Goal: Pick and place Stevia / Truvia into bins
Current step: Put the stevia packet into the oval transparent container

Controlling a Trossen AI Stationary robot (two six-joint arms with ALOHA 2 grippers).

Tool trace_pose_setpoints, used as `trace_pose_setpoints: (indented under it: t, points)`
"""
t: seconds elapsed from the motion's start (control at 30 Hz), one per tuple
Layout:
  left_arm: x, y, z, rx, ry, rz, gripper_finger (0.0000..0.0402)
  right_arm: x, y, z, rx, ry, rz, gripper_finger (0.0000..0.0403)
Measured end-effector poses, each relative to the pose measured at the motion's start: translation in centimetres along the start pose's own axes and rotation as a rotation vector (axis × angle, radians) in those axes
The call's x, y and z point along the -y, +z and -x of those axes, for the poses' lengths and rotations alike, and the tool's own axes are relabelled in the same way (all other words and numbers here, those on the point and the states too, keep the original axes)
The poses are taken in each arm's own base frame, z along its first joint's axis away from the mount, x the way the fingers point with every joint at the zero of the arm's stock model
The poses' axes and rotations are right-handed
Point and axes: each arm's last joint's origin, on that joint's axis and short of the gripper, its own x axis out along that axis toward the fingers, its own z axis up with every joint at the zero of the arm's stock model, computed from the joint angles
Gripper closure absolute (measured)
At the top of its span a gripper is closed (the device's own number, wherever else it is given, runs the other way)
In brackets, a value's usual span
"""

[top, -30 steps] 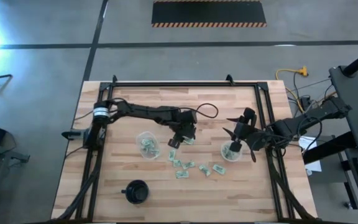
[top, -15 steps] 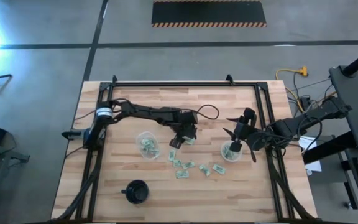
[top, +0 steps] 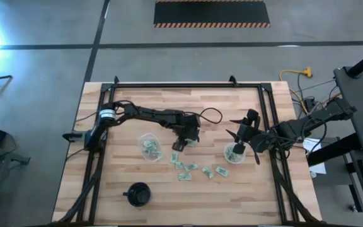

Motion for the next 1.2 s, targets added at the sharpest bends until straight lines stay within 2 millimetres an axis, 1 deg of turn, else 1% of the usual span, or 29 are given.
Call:
trace_pose_setpoints:
  t: [0.13, 0.37, 0.53, 0.63, 0.93, 1.07, 1.2]
  points:
    - [0.1, -0.1, 0.0, -0.015, -0.012, 0.006, 0.0227, 0.0, 0.0, 0.0, 0.000, 0.000, 0.008, 0.0211]
    - [0.2, -0.1, 0.1, -0.025, -0.019, 0.030, 0.0282, 0.0, 0.0, 0.0, 0.000, 0.000, 0.015, 0.0211]
    - [0.3, 0.0, 0.4, -0.028, -0.010, 0.030, 0.0317, 0.0, 0.0, 0.0, 0.000, 0.000, 0.019, 0.0211]
    - [0.3, 0.1, 1.1, -0.031, -0.012, 0.031, 0.0332, 0.0, 0.0, 0.0, -0.001, 0.000, 0.020, 0.0211]
    - [0.5, 0.4, 3.3, -0.012, -0.006, 0.051, 0.0364, 0.0, -0.1, 0.0, -0.007, -0.002, 0.026, 0.0211]
    - [0.5, 0.4, 3.3, -0.007, -0.002, 0.043, 0.0371, 0.0, -0.1, 0.0, -0.007, -0.001, 0.020, 0.0211]
    - [0.5, 0.5, 3.3, -0.002, -0.002, 0.022, 0.0368, 0.0, -0.1, 0.0, -0.008, 0.004, 0.008, 0.0211]
